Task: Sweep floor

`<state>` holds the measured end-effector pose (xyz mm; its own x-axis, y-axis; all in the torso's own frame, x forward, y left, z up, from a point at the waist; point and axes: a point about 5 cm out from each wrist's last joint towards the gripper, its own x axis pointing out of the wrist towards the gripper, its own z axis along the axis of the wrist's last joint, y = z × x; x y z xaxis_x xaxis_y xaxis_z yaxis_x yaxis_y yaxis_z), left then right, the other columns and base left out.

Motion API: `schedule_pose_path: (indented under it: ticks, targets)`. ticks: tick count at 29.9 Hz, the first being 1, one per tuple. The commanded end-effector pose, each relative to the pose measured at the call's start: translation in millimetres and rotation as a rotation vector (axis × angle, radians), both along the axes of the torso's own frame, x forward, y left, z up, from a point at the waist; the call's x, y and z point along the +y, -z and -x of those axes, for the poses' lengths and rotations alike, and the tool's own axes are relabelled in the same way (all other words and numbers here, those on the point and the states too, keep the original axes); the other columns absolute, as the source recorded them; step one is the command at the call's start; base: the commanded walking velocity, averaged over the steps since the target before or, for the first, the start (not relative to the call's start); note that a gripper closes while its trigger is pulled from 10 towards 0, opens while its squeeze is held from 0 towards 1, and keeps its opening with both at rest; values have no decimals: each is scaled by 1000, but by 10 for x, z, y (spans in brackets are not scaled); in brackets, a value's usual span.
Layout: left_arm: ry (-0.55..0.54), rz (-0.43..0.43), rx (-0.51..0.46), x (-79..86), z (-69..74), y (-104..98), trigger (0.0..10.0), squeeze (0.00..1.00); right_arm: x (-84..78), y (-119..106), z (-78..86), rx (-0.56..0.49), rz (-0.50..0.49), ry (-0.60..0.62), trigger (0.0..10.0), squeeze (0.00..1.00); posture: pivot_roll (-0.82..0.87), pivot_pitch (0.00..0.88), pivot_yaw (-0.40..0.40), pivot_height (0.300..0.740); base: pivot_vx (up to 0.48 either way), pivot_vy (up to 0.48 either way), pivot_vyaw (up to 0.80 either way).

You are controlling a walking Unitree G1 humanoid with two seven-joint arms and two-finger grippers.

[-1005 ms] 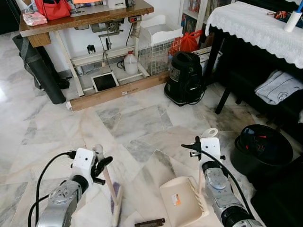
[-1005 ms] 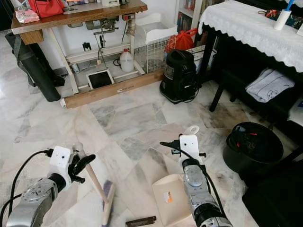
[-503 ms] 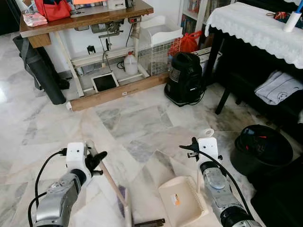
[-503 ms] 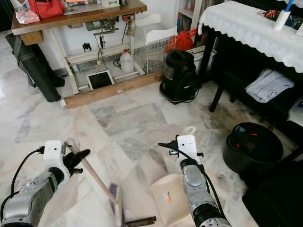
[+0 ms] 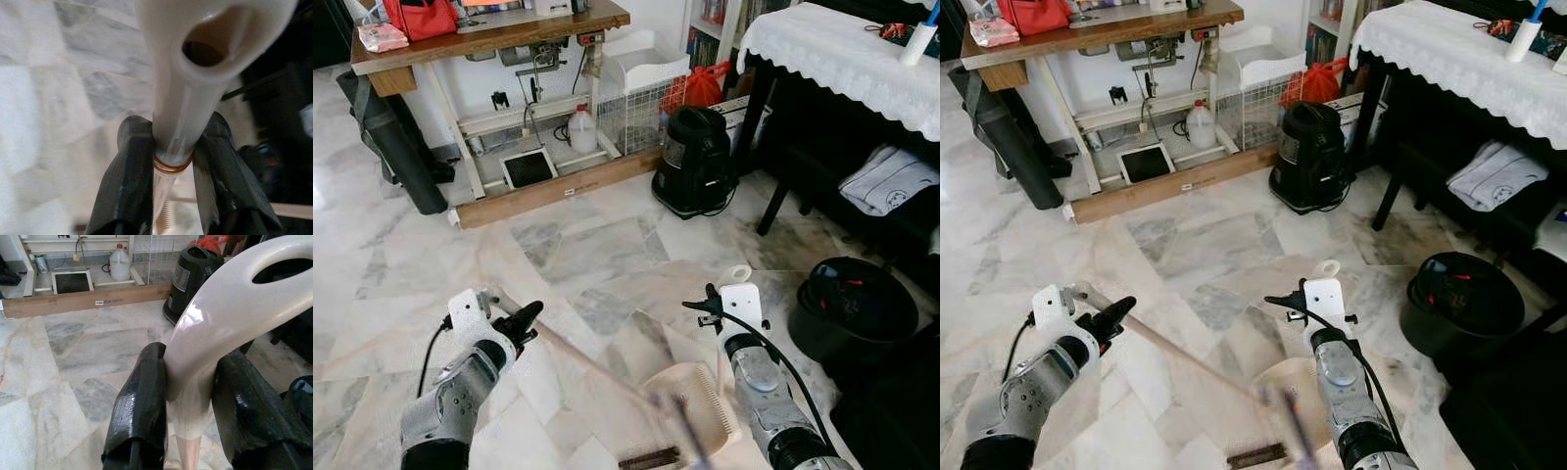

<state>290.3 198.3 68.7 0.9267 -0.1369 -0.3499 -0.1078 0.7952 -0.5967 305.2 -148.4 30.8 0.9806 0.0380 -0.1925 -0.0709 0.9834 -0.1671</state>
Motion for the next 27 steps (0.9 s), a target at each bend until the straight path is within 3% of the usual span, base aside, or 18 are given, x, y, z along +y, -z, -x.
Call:
schedule_pose_path:
  ticks: [1,3,5,8,9,11,14,19,20,22,27]
  targets:
    - [-24,50,-51,32,-57,-127,10000,0,86,326,223,181,-22,-34,10000,0,39,75,21,740,0,0,0]
    - [-27,43,-73,35,-71,-167,10000,0,87,326,221,182,-23,-35,10000,0,39,75,21,740,0,0,0]
    - [-82,-96,-161,134,-96,-289,10000,0,91,324,217,182,-23,-37,10000,0,40,69,20,740,0,0,0]
    - [-102,-216,-230,206,-97,-399,10000,0,98,327,219,185,-22,-39,10000,0,47,65,19,740,0,0,0]
    - [-102,-216,-230,206,-97,-399,10000,0,98,327,219,185,-22,-39,10000,0,47,65,19,740,0,0,0]
    - [-87,-339,-287,226,-88,-486,10000,0,110,339,226,193,-20,-44,10000,0,50,63,20,740,0,0,0]
    - [-51,-413,-320,194,-68,-524,10000,0,114,350,229,203,-19,-44,10000,0,50,63,21,740,0,0,0]
    - [24,-523,-300,164,-30,-444,10000,0,105,374,239,227,-8,-39,10000,0,49,67,24,740,0,0,0]
    - [91,-591,-287,133,4,-373,10000,0,98,411,261,259,-3,-37,10000,0,47,71,25,740,0,0,0]
    - [150,-631,-269,103,39,-314,10000,0,108,446,283,289,-8,-43,10000,0,49,75,26,740,0,0,0]
    - [264,-699,-225,57,108,-190,10000,0,159,454,290,300,-111,-15,10000,0,50,81,28,740,0,0,0]
